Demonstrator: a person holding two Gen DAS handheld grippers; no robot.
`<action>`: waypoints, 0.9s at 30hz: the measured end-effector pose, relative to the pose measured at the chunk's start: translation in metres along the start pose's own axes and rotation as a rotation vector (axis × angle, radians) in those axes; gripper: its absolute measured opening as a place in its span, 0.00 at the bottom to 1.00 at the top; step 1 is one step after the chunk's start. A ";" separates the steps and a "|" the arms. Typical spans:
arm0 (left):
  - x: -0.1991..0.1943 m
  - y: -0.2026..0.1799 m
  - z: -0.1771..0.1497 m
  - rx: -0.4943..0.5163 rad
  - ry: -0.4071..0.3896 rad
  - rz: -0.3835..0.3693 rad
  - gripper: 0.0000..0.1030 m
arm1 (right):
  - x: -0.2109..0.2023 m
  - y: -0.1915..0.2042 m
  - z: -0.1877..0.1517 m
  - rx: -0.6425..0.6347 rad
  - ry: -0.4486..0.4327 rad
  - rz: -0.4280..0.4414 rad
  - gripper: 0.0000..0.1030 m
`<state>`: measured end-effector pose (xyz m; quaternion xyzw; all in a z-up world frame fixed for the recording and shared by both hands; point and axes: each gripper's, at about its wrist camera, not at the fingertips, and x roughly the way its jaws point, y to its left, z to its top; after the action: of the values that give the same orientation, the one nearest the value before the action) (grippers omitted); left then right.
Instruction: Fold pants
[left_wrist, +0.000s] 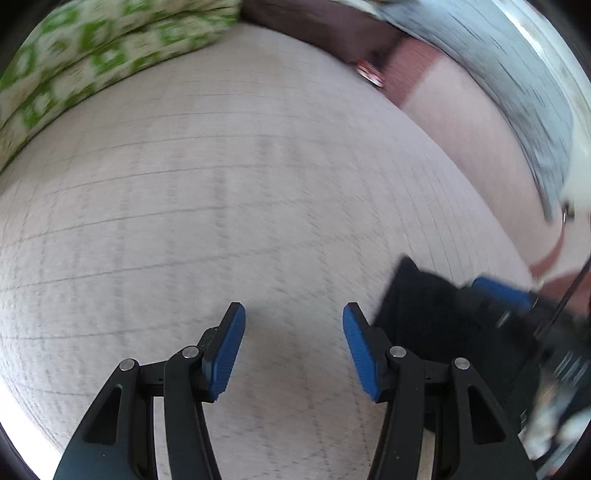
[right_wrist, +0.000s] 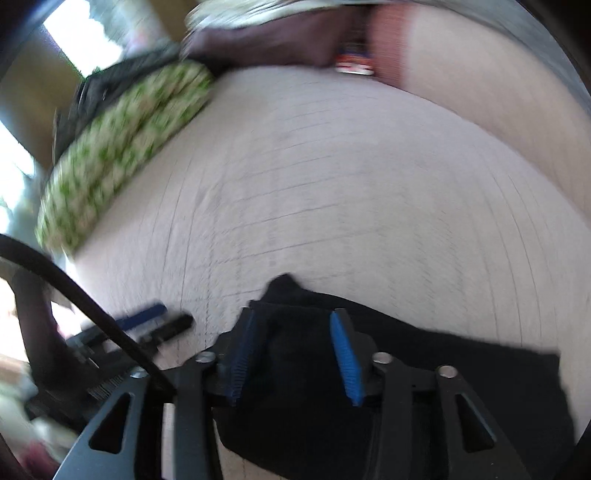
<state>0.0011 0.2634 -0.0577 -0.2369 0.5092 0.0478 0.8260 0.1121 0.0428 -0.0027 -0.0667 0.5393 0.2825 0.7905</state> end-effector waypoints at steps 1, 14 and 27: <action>-0.002 0.005 0.002 -0.016 -0.003 0.005 0.52 | 0.007 0.014 0.000 -0.049 0.015 -0.026 0.52; -0.011 0.031 0.006 -0.132 0.021 -0.050 0.52 | 0.022 0.007 0.012 0.129 0.017 0.002 0.17; -0.018 0.043 0.003 -0.172 0.017 -0.051 0.52 | 0.060 0.027 0.022 0.042 0.136 -0.194 0.74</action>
<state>-0.0191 0.3051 -0.0560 -0.3204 0.5041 0.0681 0.7991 0.1320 0.0965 -0.0415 -0.1212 0.5883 0.1881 0.7771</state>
